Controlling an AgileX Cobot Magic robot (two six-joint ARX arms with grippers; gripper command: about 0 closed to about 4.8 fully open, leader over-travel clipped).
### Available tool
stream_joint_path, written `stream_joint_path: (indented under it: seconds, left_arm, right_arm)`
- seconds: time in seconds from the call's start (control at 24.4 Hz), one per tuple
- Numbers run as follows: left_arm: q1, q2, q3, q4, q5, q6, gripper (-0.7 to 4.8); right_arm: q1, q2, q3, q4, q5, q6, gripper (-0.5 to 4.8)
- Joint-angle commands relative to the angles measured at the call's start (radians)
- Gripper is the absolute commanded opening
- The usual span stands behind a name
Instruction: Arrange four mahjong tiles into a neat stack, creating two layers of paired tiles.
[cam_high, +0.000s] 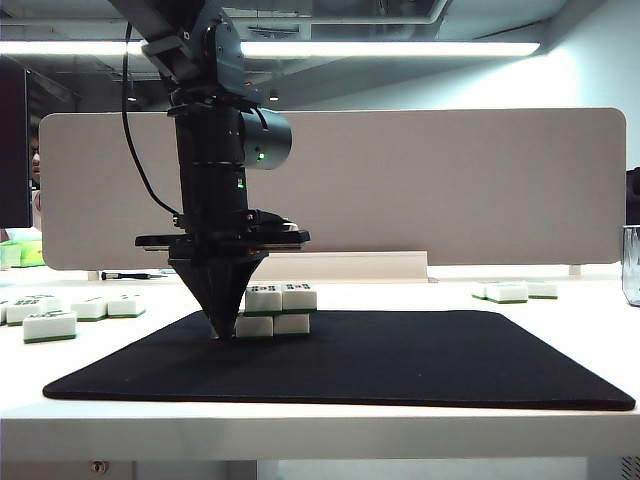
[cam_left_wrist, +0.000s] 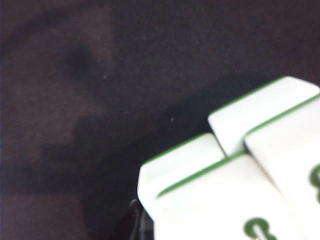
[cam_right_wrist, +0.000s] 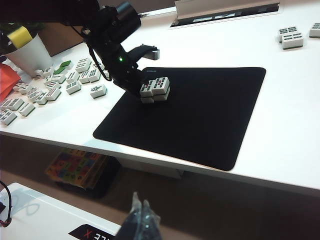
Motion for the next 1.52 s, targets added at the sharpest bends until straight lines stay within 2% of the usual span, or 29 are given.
stream_joint_path:
  seconds: [0.04, 0.12, 0.21, 0.29, 0.37, 0.62, 1.03, 1.52]
  left_arm:
    - [0.000, 0.000, 0.000, 0.012, 0.010, -0.003, 0.12]
    - [0.001, 0.000, 0.003, 0.011, -0.019, -0.002, 0.12]
    - [0.001, -0.003, 0.019, -0.026, -0.092, 0.008, 0.12]
    - [0.004, -0.004, 0.069, -0.119, -0.184, 0.026, 0.12]
    - [0.005, -0.005, 0.129, -0.210, -0.234, 0.031, 0.12]
    - [0.007, -0.059, 0.293, -0.430, -0.232, 0.104, 0.12]
    - [0.015, -0.442, 0.292, -0.423, -0.229, 0.124, 0.10]
    - [0.015, -0.650, 0.254, -0.430, -0.232, 0.124, 0.07]
  right_arm:
    - [0.000, -0.013, 0.003, 0.013, 0.001, -0.003, -0.01]
    - [0.000, -0.013, 0.003, 0.013, 0.001, -0.003, -0.01]
    - [0.000, -0.013, 0.003, 0.014, 0.001, -0.003, -0.01]
    - [0.000, -0.013, 0.003, 0.014, 0.001, -0.003, -0.01]
    - [0.000, -0.013, 0.003, 0.013, 0.001, -0.003, -0.01]
    - [0.000, -0.013, 0.003, 0.013, 0.000, -0.003, -0.01]
    - [0.000, -0.013, 0.003, 0.013, -0.007, -0.003, -0.01]
    - [0.000, -0.013, 0.003, 0.014, -0.006, -0.003, -0.01]
